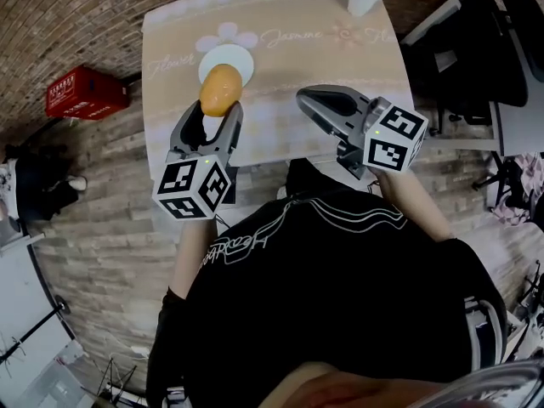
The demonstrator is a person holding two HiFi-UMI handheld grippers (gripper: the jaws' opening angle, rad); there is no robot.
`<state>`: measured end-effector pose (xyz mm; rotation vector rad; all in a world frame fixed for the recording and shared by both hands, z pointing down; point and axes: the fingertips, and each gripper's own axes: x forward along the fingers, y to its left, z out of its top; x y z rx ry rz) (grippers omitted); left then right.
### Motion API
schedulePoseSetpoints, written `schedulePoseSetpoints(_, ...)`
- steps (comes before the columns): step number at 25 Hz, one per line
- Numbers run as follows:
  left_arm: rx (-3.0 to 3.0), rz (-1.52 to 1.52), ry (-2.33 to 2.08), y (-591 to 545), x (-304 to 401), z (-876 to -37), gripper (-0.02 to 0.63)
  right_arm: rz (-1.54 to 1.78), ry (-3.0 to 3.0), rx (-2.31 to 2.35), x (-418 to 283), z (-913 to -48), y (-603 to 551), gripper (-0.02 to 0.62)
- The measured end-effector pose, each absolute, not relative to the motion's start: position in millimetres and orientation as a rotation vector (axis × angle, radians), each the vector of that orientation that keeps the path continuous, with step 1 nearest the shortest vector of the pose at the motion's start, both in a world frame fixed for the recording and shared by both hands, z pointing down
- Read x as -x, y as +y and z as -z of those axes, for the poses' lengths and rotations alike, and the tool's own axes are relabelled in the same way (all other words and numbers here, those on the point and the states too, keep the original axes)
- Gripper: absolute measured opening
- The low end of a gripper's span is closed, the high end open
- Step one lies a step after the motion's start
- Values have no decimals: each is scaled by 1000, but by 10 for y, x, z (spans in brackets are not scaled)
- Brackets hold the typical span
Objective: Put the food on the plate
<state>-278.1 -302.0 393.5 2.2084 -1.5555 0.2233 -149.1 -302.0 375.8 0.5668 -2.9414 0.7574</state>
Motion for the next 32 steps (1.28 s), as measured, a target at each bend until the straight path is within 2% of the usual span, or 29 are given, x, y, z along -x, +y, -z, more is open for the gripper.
schedulePoseSetpoints(14,-2107,-278,-1586,-3899,2970,-4453,276,-944,-2873,-535,1501,-4144,-4026,-3)
schedulePoseSetpoints(32,-2007,-520,-1526,-4290,3214,-5575,276,-1067,-2762,-566,1432,-4629,-4378,-3)
